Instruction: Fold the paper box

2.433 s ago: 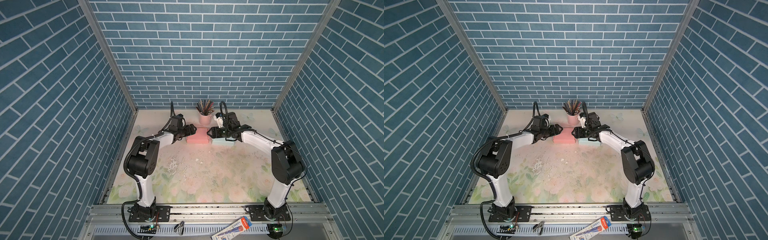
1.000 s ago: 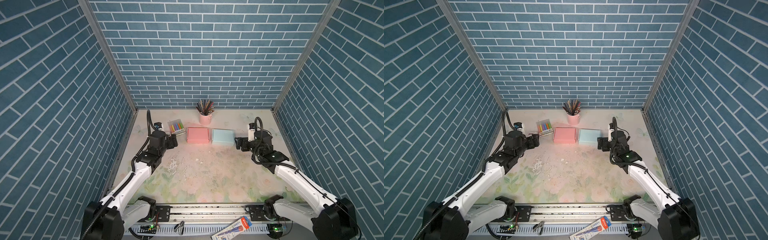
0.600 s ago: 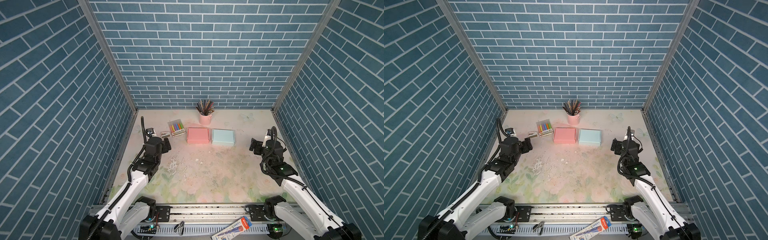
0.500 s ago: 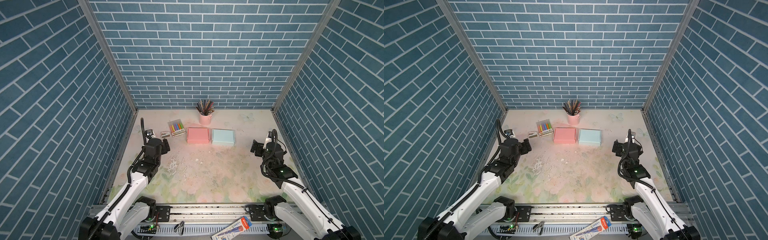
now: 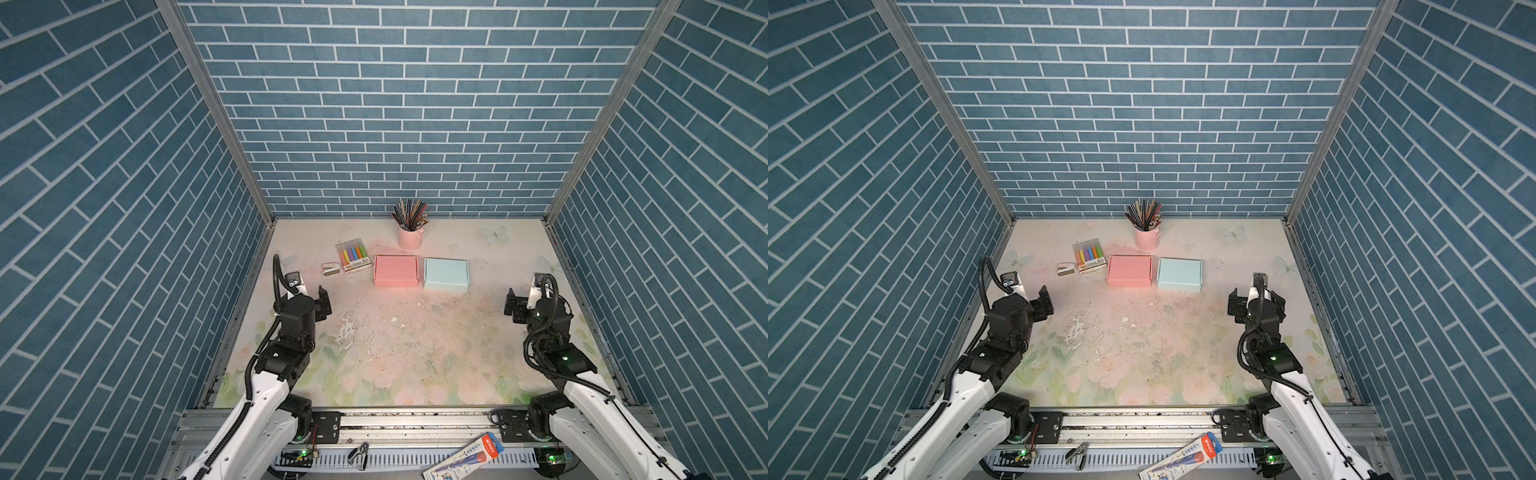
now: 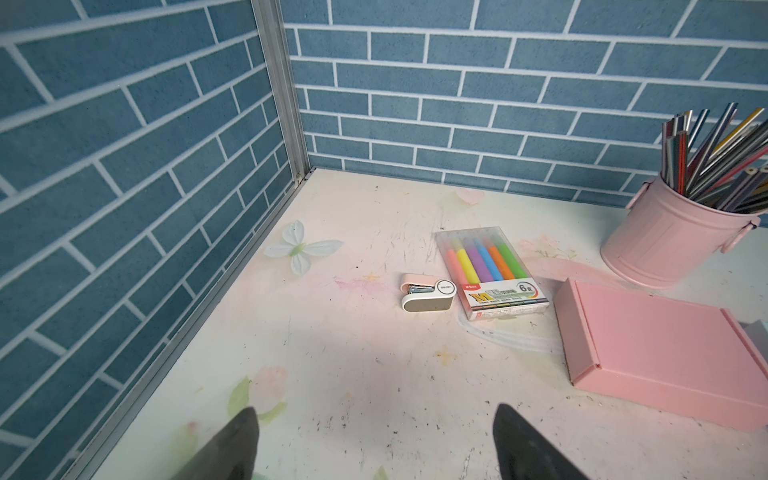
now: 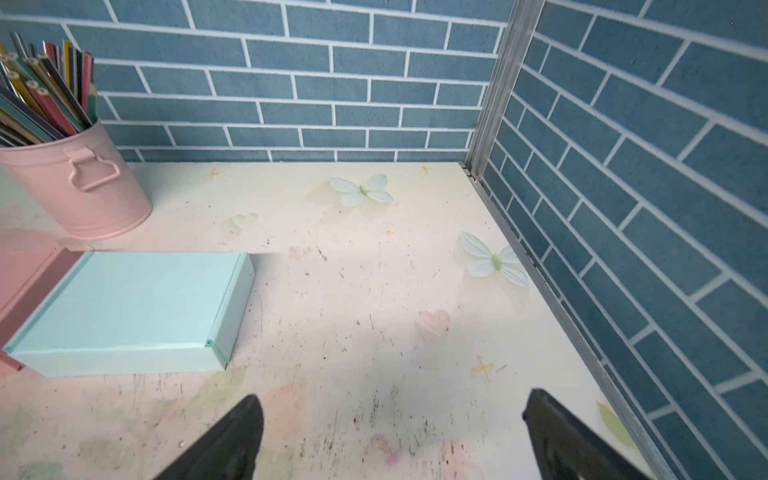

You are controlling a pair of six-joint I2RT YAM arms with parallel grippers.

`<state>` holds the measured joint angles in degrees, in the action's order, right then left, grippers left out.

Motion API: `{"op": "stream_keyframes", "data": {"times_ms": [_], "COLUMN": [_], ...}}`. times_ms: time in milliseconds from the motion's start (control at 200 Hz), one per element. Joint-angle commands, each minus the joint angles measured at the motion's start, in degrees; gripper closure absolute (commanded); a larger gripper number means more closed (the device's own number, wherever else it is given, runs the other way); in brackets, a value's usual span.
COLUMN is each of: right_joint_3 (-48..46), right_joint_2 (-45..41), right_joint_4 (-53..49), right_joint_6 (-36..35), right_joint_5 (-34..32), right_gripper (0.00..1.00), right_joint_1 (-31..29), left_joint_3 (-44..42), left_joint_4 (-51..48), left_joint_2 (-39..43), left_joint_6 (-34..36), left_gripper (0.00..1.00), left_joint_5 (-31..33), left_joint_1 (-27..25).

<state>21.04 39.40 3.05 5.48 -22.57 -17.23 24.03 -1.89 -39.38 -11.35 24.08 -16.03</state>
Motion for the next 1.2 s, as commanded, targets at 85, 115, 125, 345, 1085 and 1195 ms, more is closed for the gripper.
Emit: {"op": "stream_keyframes", "data": {"times_ms": [85,115,125,345,1085,1195], "right_joint_3": [-2.45,-3.06,-3.27,-7.13,-15.02,-14.95], "right_joint_2": [-2.92,-3.45,-3.63,-4.95,0.70,1.39], "right_joint_4": [1.03,0.95,0.96,2.25,15.76,16.60], "right_joint_6": [-1.44,-1.24,-1.19,0.15,1.12,1.03], "right_joint_5": [0.26,0.01,-0.01,0.33,3.38,4.06], "right_gripper": [0.02,0.02,0.02,0.02,0.02,0.02], "right_joint_1": [0.44,0.53,0.64,1.40,5.23,5.93], "left_joint_3": [-3.66,-3.98,-4.14,-8.40,-18.39,-18.41], "left_joint_4": [5.02,5.28,5.44,9.13,24.05,27.20], "left_joint_2": [1.28,1.15,1.15,1.79,-1.19,-3.54], "left_joint_6": [3.68,3.47,3.36,0.63,0.34,1.59], "left_gripper": [0.12,0.12,0.12,0.12,0.12,0.12], "left_joint_5": [-0.16,0.41,0.61,5.61,12.67,13.44], "left_joint_1": [0.15,0.20,0.17,0.21,0.22,0.30]}}
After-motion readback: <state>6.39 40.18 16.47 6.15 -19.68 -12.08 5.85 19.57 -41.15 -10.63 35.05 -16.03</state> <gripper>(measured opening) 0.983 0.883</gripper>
